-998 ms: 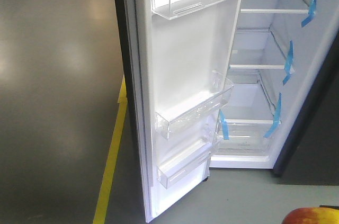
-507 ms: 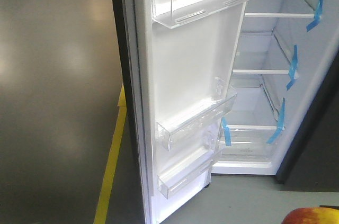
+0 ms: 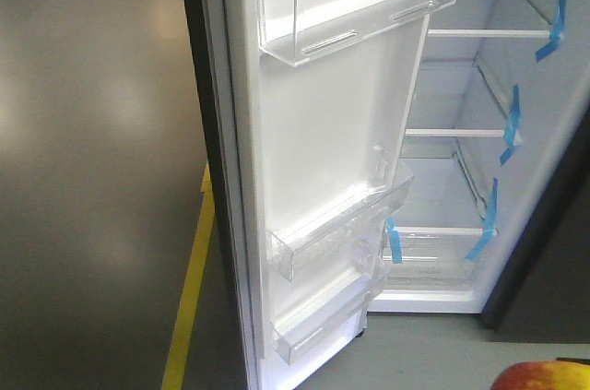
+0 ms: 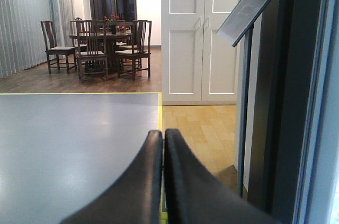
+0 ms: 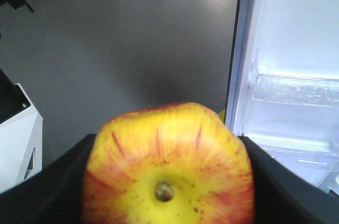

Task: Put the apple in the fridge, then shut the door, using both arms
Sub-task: 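Approach the open refrigerator door bins, keeping the apple held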

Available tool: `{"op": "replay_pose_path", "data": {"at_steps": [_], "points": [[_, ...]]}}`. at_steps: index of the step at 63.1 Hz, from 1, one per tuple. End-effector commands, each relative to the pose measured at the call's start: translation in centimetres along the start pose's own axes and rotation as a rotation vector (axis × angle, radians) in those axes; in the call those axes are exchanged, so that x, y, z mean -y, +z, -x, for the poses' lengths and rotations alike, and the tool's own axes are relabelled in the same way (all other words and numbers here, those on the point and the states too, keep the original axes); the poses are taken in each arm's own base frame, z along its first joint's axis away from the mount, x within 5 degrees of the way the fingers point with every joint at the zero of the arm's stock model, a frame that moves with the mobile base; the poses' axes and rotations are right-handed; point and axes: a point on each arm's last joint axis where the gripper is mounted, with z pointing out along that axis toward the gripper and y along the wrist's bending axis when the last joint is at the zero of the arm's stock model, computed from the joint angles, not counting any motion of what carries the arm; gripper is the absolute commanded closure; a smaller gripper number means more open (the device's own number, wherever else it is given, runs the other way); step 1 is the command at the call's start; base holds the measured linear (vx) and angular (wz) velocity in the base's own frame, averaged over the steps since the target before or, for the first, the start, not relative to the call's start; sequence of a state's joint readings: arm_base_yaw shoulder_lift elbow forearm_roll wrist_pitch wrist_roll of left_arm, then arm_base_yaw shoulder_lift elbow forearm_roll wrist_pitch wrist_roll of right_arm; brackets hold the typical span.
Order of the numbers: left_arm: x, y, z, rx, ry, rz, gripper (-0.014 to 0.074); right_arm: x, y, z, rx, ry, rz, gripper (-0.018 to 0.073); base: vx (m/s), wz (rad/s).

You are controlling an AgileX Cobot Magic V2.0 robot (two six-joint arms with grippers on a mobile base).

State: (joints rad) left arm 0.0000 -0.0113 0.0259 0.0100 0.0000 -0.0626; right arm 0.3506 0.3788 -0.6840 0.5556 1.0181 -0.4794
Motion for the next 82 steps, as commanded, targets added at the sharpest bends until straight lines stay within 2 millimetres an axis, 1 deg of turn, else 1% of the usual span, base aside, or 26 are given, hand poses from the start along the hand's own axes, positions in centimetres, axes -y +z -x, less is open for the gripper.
{"op": "replay_pose_path", "data": {"at_steps": [1,82], "points": [[0.0,-0.09,0.06,0.07,-0.016,-0.004,0.0603,-0.06,-0.44,1.32,0.089,0.001,-0.007,0.0144,0.07,-0.03],[0.0,-0.09,0.06,0.07,-0.016,-0.004,0.0603,-0.06,-0.44,1.32,0.089,0.001,-0.007,0.0144,0.08,-0.04]]}}
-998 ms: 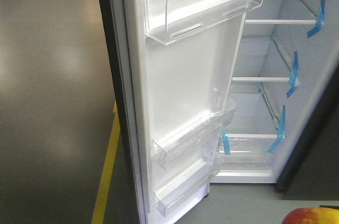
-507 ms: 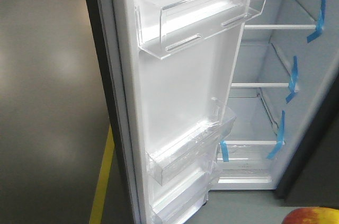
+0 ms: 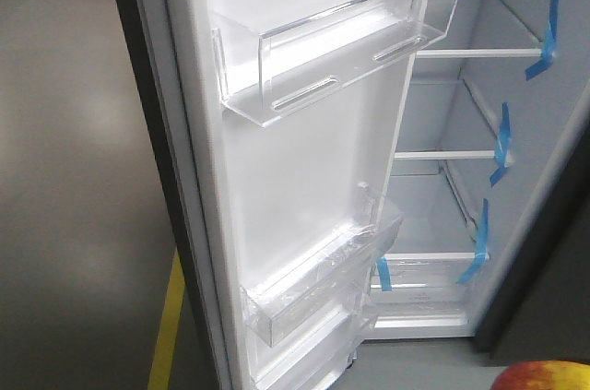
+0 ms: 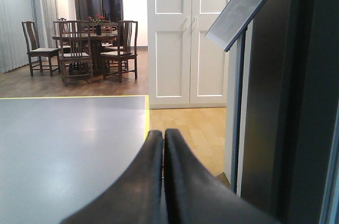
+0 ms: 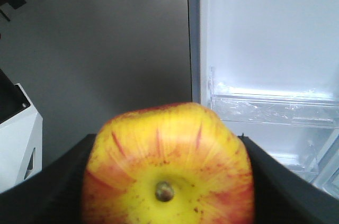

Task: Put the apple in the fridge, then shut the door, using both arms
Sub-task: 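Approach the open refrigerator door bins, keeping the apple held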

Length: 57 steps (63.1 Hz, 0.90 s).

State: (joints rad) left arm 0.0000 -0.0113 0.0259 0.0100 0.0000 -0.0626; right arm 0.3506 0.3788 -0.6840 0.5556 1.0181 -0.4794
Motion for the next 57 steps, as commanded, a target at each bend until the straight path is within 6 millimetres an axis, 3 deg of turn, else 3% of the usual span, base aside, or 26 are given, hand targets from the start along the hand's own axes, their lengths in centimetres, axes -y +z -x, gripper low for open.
{"op": "replay_pose_path", "data": {"at_steps": [1,57], "points": [[0.0,-0.09,0.06,0.07,-0.016,-0.004,0.0603,-0.06,-0.44,1.32,0.089,0.001,-0.007,0.0144,0.05,-0.04],[0.0,-0.09,0.06,0.07,-0.016,-0.004,0.0603,-0.06,-0.44,1.32,0.089,0.001,-0.007,0.0144,0.01,-0.01]]}}
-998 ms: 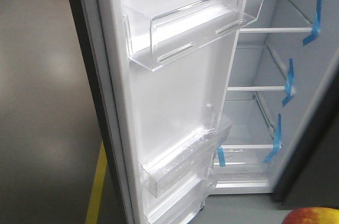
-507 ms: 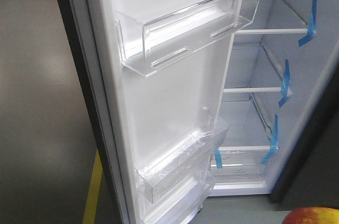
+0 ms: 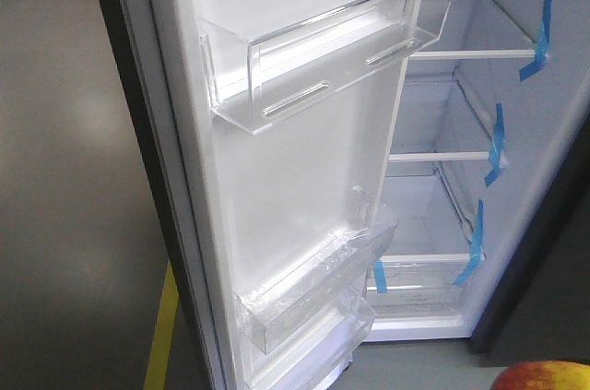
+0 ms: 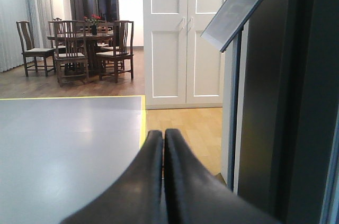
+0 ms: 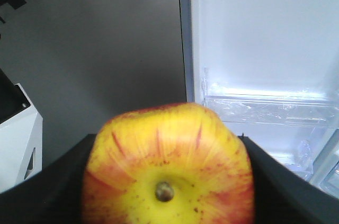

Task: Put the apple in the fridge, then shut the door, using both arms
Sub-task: 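Approach the open refrigerator door bins, keeping the apple held, then raise the right gripper with the apple above the upper door bin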

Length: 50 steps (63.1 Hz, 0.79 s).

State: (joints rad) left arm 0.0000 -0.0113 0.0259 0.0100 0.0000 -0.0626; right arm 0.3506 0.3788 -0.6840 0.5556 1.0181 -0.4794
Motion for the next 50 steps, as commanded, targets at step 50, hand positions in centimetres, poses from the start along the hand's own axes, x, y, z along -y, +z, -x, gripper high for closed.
{"op": "replay_pose_path", "data": {"at_steps": [50], "points": [[0.0,-0.1,0.1,0.07,-0.016,-0.004,0.0603,3.1,0.8,7.1,0.079,0.027,-0.17,0.0144,0.0,0.0]]}}
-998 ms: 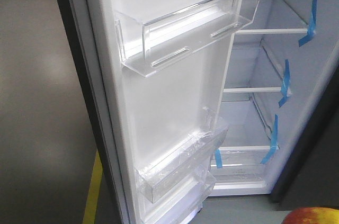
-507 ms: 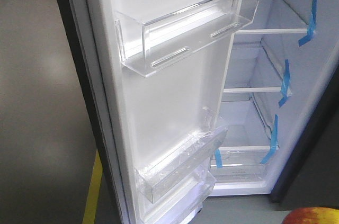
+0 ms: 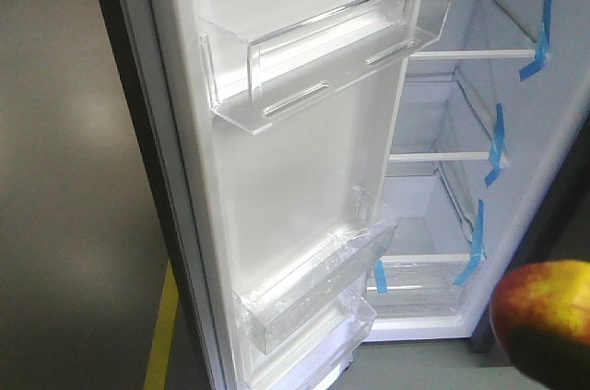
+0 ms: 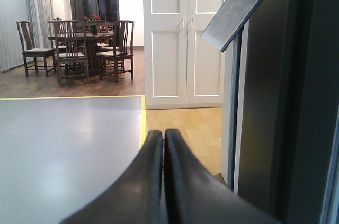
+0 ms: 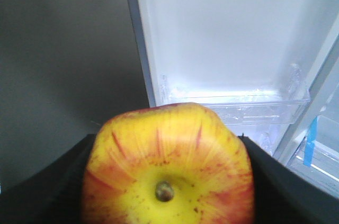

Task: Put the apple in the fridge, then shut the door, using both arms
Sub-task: 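Raise the right gripper with the apple above the upper door bin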

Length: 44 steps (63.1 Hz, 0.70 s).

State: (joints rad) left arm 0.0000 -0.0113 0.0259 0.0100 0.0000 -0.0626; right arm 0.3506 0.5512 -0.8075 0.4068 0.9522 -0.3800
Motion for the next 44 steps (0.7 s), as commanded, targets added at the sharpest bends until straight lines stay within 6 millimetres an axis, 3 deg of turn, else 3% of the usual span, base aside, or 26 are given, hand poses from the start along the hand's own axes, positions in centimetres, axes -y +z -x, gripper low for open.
{"op": "replay_pose_path", "data": {"at_steps": [1,19,44], "points": [[0.0,-0.1,0.1,0.07,-0.016,-0.004,0.0603,0.6,-0.2,3.7,0.118,-0.002,-0.036,0.0144,0.0,0.0],[0.0,-0.1,0.1,0.07,-0.016,-0.004,0.0603,2.2,1.0,11.4,0.198,-0.029,-0.058,0.0144,0.0,0.0],[0.0,-0.1,0.1,0.07,-0.016,-0.004,0.0603,5.2,5.0,21.2,0.264,-0.077,-0.096,0.0144,0.0,0.0]]}}
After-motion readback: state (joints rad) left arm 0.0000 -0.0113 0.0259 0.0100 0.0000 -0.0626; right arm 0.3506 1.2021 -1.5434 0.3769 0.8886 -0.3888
